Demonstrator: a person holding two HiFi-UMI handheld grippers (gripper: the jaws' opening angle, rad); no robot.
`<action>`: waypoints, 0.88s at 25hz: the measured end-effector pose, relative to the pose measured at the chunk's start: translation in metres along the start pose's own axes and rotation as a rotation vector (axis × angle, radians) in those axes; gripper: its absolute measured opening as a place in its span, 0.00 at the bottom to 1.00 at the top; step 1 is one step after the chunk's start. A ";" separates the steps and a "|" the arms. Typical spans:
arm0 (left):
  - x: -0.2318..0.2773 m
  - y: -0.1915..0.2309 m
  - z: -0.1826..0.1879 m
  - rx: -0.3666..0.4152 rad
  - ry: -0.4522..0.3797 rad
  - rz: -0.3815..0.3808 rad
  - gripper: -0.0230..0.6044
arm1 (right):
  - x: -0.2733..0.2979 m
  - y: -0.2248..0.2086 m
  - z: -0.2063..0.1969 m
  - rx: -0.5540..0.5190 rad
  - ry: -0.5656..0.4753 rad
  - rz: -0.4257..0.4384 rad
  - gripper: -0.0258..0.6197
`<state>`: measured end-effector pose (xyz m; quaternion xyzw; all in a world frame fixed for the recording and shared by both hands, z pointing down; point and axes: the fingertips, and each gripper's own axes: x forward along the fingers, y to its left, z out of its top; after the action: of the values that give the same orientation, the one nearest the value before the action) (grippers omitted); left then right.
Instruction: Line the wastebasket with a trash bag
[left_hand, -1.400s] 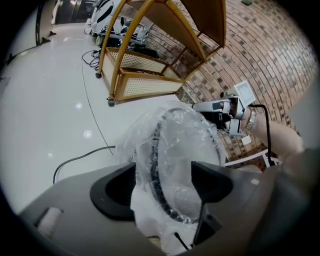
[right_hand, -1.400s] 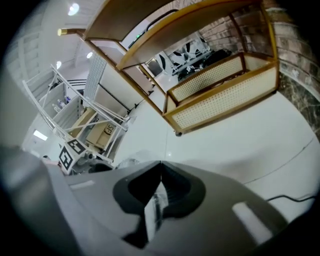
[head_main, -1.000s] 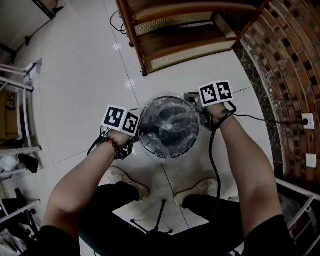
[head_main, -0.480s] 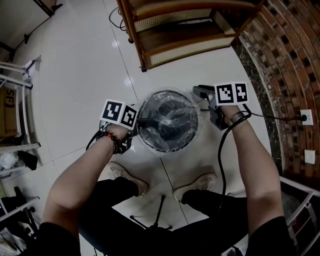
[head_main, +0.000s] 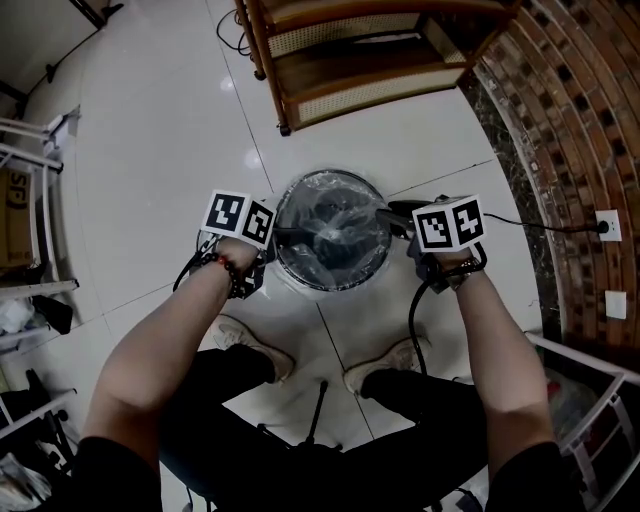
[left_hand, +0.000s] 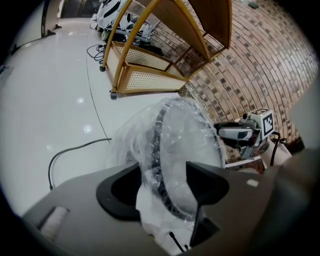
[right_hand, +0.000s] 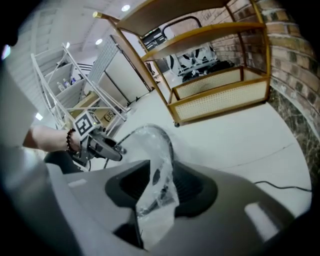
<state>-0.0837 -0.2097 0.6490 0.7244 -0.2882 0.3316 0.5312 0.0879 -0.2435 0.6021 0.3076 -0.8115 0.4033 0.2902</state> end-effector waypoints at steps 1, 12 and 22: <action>0.000 0.000 -0.001 -0.002 0.002 -0.001 0.49 | 0.003 -0.001 -0.003 0.010 0.002 -0.006 0.26; 0.006 0.011 -0.006 -0.039 0.000 -0.010 0.42 | 0.004 -0.020 -0.005 0.050 -0.046 -0.092 0.21; -0.013 0.008 0.006 0.000 -0.096 0.019 0.60 | -0.024 -0.023 0.006 0.031 -0.136 -0.182 0.31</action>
<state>-0.0966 -0.2170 0.6424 0.7366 -0.3203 0.3014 0.5138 0.1188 -0.2531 0.5927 0.4113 -0.7916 0.3659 0.2651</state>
